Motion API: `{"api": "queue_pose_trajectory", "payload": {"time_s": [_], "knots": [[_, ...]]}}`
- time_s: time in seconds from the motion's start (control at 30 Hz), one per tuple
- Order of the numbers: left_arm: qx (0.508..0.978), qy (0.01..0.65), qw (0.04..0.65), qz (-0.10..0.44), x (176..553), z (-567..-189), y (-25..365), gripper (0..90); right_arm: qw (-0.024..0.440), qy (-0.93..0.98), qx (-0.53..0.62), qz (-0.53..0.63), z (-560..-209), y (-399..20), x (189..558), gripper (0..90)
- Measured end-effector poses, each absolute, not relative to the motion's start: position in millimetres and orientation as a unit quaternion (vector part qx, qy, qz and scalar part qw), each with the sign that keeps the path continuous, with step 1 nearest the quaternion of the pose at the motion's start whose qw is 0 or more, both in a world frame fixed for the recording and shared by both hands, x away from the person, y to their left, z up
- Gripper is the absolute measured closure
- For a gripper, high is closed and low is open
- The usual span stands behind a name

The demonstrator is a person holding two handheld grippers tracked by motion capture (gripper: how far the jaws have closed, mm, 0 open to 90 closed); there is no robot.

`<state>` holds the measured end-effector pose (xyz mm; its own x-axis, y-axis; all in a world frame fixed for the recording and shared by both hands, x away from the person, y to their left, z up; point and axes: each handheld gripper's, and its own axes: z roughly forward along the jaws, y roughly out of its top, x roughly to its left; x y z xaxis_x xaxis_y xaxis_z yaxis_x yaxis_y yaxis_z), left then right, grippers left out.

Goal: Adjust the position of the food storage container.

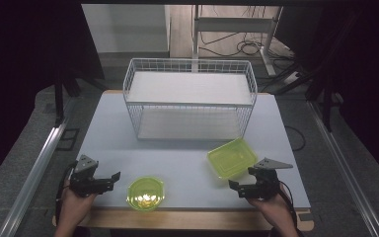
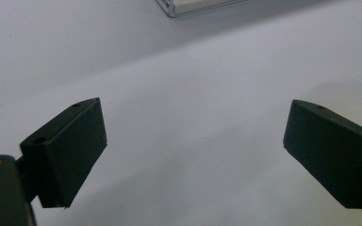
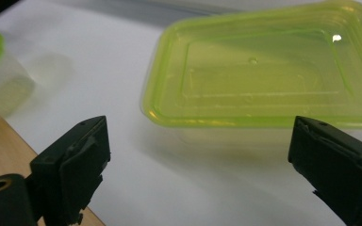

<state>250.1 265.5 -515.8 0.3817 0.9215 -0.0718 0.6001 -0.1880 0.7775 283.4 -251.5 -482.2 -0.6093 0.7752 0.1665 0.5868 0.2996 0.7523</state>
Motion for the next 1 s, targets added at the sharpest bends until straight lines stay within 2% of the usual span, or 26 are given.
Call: {"api": "queue_pose_trajectory", "payload": {"time_s": [0.23,0.47,0.6,0.8,1.0], "knots": [[0.754,0.463,0.397,0.244,248,-520,263,5.4,0.128,0.813,0.397,0.407,-484,-251,283,18.9],[0.745,0.483,0.395,0.236,248,-517,266,6.9,0.137,0.824,0.38,0.396,-487,-251,283,25.5],[0.745,0.49,0.401,0.208,248,-512,266,7.0,0.146,0.829,0.367,0.396,-487,-248,281,23.9],[0.755,0.494,0.377,0.208,247,-508,259,2.0,0.148,0.832,0.363,0.393,-488,-246,281,21.2],[0.757,0.46,0.422,0.194,234,-487,249,8.0,0.15,0.82,0.381,0.401,-485,-247,281,17.3]]}}
